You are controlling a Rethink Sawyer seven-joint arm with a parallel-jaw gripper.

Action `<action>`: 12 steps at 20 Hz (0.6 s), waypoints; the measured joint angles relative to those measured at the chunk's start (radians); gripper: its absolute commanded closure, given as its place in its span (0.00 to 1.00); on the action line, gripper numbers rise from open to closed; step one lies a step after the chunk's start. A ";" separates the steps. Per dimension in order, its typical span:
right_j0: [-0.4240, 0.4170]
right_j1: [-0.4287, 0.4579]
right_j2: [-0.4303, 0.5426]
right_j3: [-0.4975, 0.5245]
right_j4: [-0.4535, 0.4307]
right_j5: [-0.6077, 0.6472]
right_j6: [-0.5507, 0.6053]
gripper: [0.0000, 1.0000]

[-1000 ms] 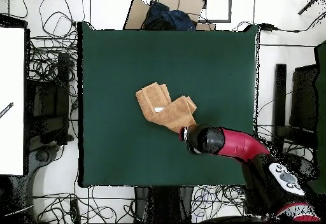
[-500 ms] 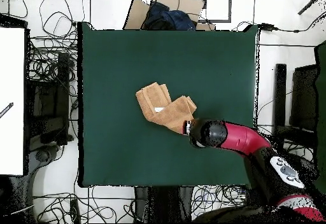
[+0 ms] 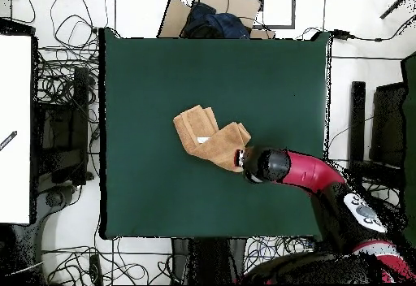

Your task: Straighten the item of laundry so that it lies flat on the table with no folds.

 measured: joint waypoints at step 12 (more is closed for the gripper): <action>0.001 0.010 0.001 -0.014 -0.065 0.000 0.000 0.00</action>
